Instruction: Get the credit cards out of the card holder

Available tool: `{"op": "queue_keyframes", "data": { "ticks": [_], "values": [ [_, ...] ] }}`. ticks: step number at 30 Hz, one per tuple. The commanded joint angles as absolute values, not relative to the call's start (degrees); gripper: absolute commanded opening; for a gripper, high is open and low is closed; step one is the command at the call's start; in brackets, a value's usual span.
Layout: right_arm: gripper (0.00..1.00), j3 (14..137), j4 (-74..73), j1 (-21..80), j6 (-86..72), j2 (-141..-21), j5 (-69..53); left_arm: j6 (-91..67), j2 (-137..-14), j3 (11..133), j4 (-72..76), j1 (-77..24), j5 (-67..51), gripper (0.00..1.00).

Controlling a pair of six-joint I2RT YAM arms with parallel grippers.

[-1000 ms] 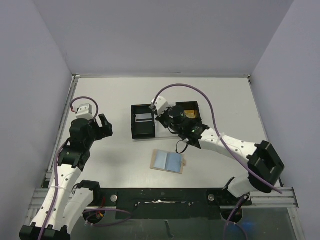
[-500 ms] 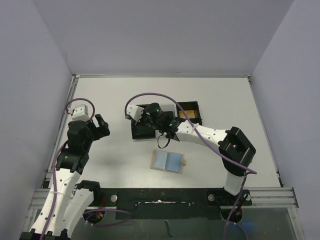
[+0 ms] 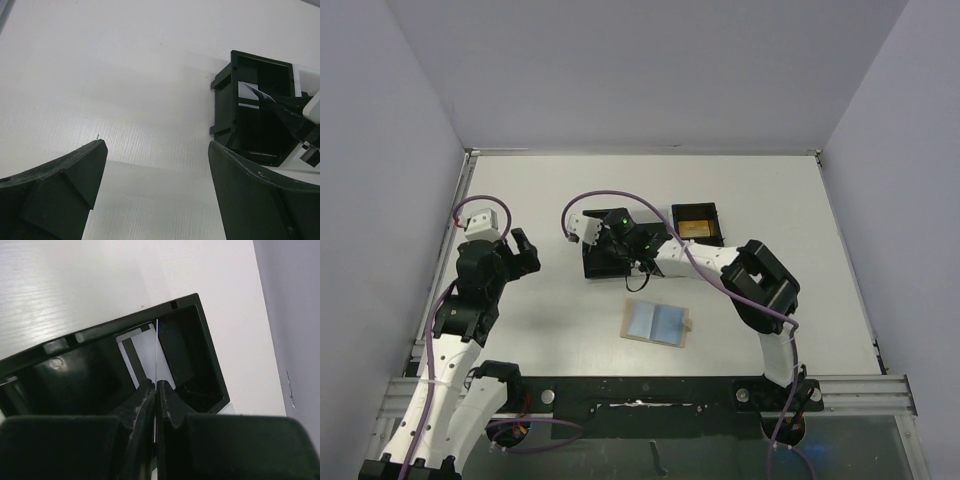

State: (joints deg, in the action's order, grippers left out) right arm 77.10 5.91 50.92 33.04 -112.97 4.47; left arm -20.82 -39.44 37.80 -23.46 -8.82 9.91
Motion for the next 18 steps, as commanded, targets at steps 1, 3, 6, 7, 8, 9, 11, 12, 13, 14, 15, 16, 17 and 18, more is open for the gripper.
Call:
{"op": "queue_keyframes", "data": {
  "ticks": [1,3,6,7,8,9,11,12,13,14,15,16,17,18],
  "values": [
    [0.00,82.0,8.5,48.8,33.7,-114.3,5.1,-21.3,-38.3,38.8,-22.8,-8.5,12.5,0.84],
    [0.00,83.5,7.2,48.5,33.7,-115.6,5.4,-21.5,-37.8,38.7,-22.9,-8.5,13.3,0.84],
    [0.00,83.1,9.2,48.6,35.1,-117.2,7.1,-21.7,-37.2,38.8,-23.2,-8.4,14.2,0.84],
    [0.00,83.0,10.1,48.7,35.5,-117.8,7.8,-21.9,-37.1,38.8,-23.3,-8.4,14.5,0.84],
    [0.01,83.5,10.0,48.8,35.7,-118.5,8.2,-21.9,-36.9,38.8,-23.4,-8.4,14.8,0.84],
    [0.01,84.3,9.3,48.9,35.8,-119.5,8.3,-22.0,-36.7,38.8,-23.4,-8.4,14.9,0.84],
    [0.01,86.4,7.2,49.0,36.1,-121.4,9.4,-22.0,-36.7,38.7,-23.4,-8.4,15.0,0.84],
    [0.01,87.2,6.6,49.1,36.3,-122.2,10.5,-22.0,-36.7,38.8,-23.4,-8.4,15.1,0.84],
    [0.01,87.6,6.3,49.2,36.6,-122.7,11.6,-22.0,-36.8,38.8,-23.4,-8.4,15.0,0.84],
    [0.01,88.0,6.0,49.2,36.8,-123.4,12.4,-22.0,-36.9,38.8,-23.4,-8.4,15.0,0.84],
    [0.02,88.2,5.7,49.1,37.2,-123.9,13.0,-22.0,-37.0,38.8,-23.4,-8.5,14.8,0.84],
    [0.03,88.8,5.4,49.2,37.7,-124.4,13.7,-22.0,-37.0,38.8,-23.4,-8.4,14.8,0.84],
    [0.03,89.5,4.8,49.1,38.2,-125.1,14.5,-22.0,-37.2,38.8,-23.4,-8.4,14.9,0.84],
    [0.04,90.3,4.2,49.1,38.7,-125.8,15.7,-22.1,-37.3,38.8,-23.5,-8.4,15.0,0.84]
  ]
}}
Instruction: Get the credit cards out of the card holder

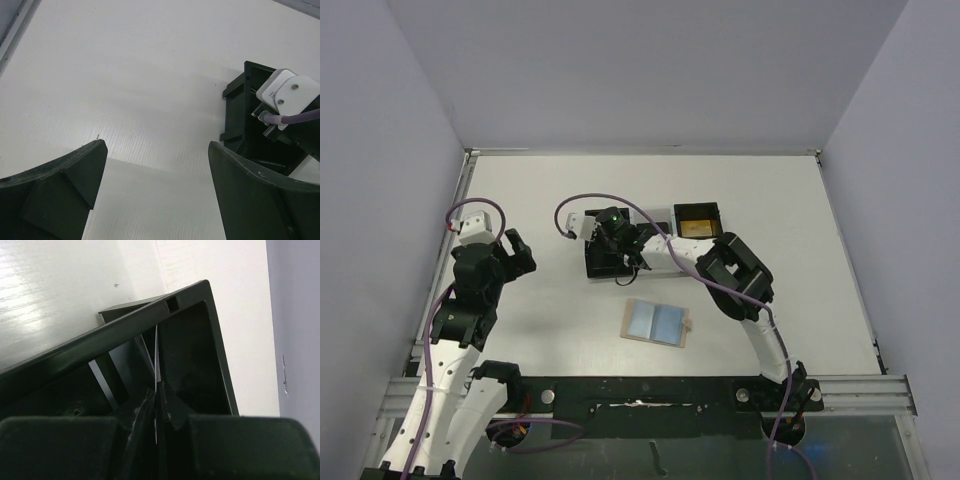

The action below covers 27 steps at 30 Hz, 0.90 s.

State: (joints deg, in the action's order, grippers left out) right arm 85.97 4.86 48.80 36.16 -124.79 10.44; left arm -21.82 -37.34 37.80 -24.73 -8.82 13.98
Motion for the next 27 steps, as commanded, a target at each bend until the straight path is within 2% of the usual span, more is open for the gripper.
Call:
{"op": "queue_keyframes", "data": {
  "ticks": [1,6,11,19,27],
  "values": [
    [0.04,91.0,3.5,49.1,39.0,-126.3,16.5,-22.2,-37.3,38.9,-23.7,-8.4,15.3,0.84],
    [0.11,91.6,1.3,49.2,37.4,-126.2,13.3,-22.4,-37.5,38.9,-23.7,-8.4,14.5,0.84],
    [0.23,91.3,0.5,48.6,33.4,-124.9,8.9,-22.3,-38.0,38.9,-23.6,-8.4,14.1,0.84],
    [0.34,92.1,-1.9,47.2,29.6,-123.8,3.9,-22.1,-38.9,39.0,-23.4,-8.4,12.7,0.84],
    [0.39,92.1,-0.6,46.5,25.1,-120.4,1.3,-22.0,-39.4,39.1,-23.5,-8.4,12.1,0.84]
  ]
}}
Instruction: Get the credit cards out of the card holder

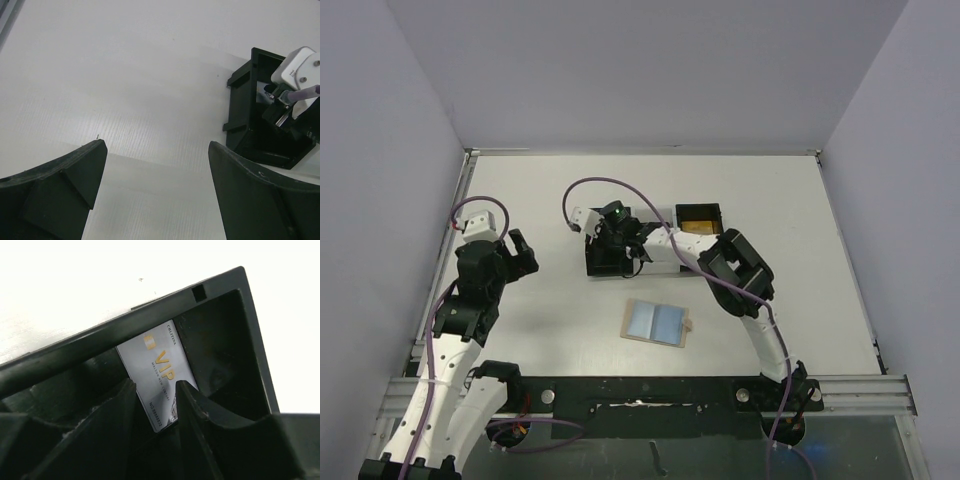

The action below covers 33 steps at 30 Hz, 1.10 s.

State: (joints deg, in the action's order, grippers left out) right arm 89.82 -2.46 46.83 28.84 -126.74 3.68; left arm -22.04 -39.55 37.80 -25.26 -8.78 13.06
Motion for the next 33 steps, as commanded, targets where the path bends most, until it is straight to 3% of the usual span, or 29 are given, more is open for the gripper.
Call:
{"op": "queue_keyframes", "data": {
  "ticks": [1,11,14,17,20,25,33],
  "values": [
    [0.40,92.0,-0.2,46.3,24.3,-119.2,0.4,-21.9,-39.5,39.0,-23.3,-8.4,11.6,0.84],
    [0.54,74.1,15.9,45.9,8.2,-97.8,3.6,-21.2,-41.5,38.6,-21.9,-8.5,5.1,0.84],
    [0.74,66.6,15.4,45.2,-5.6,-89.1,9.5,-21.0,-42.0,38.2,-20.8,-8.6,2.3,0.84],
    [0.99,63.1,1.2,43.1,-24.5,-81.8,20.9,-20.6,-43.2,38.0,-19.7,-8.7,-0.5,0.84],
    [0.98,57.7,-12.1,36.6,-36.1,-75.4,16.9,-20.0,-45.0,38.0,-18.6,-8.7,-4.7,0.84],
    [0.98,39.4,-4.6,32.9,-43.7,-59.6,1.6,-18.9,-47.8,37.9,-16.8,-9.2,-10.5,0.81],
    [0.99,34.5,-20.1,41.5,-59.4,-51.5,12.4,-18.9,-55.7,39.2,-17.9,-17.6,-14.4,0.69]
  ]
}}
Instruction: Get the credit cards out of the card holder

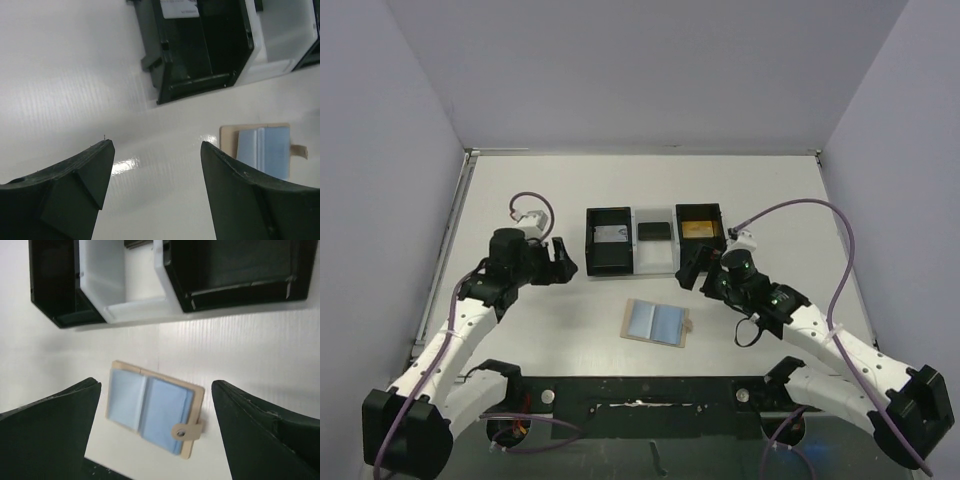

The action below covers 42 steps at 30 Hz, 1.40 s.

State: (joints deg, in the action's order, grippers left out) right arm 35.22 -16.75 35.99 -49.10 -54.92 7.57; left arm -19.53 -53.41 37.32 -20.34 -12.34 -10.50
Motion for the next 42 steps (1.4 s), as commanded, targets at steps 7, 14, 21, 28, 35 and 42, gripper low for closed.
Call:
{"op": "queue_keyframes", "data": {
  "ticks": [7,14,21,28,35,42],
  "values": [
    [0.74,30.9,-14.2,50.8,-67.4,-53.4,11.7,-29.2,-58.8,35.3,-8.6,-32.8,-15.2,0.63],
    [0.56,33.2,-20.0,54.7,-70.7,-59.7,11.6,-37.5,-66.7,34.0,-1.3,-41.0,-14.1,0.56],
    [0.53,35.6,-24.0,56.8,-68.8,-61.7,12.1,-41.8,-72.0,32.6,1.4,-43.1,-11.1,0.55],
    [0.52,35.1,-23.3,56.2,-67.6,-63.1,10.8,-43.9,-77.0,34.4,4.4,-45.3,-11.4,0.50],
    [0.52,32.3,-19.2,54.6,-66.7,-63.5,9.1,-44.8,-80.5,34.9,3.8,-46.5,-9.6,0.45],
    [0.50,29.9,-16.9,51.9,-67.2,-64.7,6.6,-43.0,-83.1,35.8,3.6,-46.8,-12.3,0.38]
  ]
}}
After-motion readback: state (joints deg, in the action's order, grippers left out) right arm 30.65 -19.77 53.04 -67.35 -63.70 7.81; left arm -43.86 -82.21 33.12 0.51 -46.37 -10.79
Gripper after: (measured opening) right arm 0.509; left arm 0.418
